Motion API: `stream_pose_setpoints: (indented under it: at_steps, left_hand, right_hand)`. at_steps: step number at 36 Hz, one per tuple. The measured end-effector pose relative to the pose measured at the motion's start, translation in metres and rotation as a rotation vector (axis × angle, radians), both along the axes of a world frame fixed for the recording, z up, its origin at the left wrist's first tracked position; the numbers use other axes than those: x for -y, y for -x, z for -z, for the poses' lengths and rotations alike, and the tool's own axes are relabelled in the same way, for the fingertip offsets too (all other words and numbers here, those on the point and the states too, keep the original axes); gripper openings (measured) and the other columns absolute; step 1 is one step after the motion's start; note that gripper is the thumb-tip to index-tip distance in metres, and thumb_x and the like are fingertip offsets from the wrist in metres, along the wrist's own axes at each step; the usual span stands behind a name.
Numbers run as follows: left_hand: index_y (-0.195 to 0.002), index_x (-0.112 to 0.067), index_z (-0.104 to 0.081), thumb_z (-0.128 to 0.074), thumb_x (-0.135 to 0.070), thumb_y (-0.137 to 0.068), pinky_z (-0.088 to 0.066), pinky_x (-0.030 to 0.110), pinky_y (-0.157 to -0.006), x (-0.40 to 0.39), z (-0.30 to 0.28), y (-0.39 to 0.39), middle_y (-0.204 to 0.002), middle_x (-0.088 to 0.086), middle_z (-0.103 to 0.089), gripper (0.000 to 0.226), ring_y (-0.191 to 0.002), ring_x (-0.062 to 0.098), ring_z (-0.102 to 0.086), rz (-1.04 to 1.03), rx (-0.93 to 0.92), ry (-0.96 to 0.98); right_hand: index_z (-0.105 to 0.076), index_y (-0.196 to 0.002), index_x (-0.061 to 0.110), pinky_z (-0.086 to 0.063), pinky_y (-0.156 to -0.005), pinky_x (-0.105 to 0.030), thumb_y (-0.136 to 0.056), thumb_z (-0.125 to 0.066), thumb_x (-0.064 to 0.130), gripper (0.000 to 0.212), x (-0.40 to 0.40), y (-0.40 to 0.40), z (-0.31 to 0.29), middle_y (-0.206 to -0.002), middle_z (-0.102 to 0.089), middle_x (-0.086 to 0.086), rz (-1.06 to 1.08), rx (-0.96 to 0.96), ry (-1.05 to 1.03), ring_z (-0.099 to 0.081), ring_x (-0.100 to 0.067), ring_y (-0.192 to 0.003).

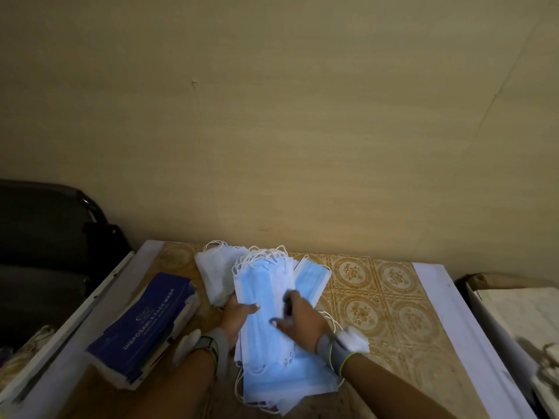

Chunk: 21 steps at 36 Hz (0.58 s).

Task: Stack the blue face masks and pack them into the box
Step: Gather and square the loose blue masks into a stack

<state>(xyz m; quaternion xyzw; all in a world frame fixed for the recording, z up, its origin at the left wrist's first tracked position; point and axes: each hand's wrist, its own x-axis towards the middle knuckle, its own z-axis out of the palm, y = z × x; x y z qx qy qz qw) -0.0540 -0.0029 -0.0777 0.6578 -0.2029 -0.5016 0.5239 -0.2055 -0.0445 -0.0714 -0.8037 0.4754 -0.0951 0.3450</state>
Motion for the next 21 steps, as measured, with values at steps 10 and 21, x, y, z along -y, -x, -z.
stream_pose_setpoints:
  at_steps: [10, 21]
  left_hand:
    - [-0.114, 0.000, -0.059, -0.075, -0.001, -0.071, -0.054, 0.041, -0.088, 0.011, -0.025, 0.016, -0.108, 0.017, -0.067, 0.047, -0.107, 0.034, -0.061, 0.108, -0.072, 0.196]
    - [-0.134, -0.015, -0.044, -0.088, -0.033, -0.039, -0.048, 0.046, -0.102, 0.015, -0.020, 0.024, -0.132, 0.005, -0.059, 0.106, -0.119, 0.025, -0.057, 0.315, 0.043, 0.165]
  right_hand:
    - [-0.039, -0.135, 0.016, -0.040, -0.092, -0.024, -0.071, -0.079, 0.018, 0.076, 0.028, 0.025, -0.014, -0.125, -0.054, 0.002, 0.182, 0.297, -0.146, -0.048, -0.012, -0.117]
    - [-0.033, -0.122, 0.029, -0.047, -0.099, -0.033, -0.058, -0.085, 0.007, 0.086, 0.027, 0.023, 0.004, -0.130, -0.054, -0.004, 0.199, 0.440, -0.262, -0.051, -0.020, -0.123]
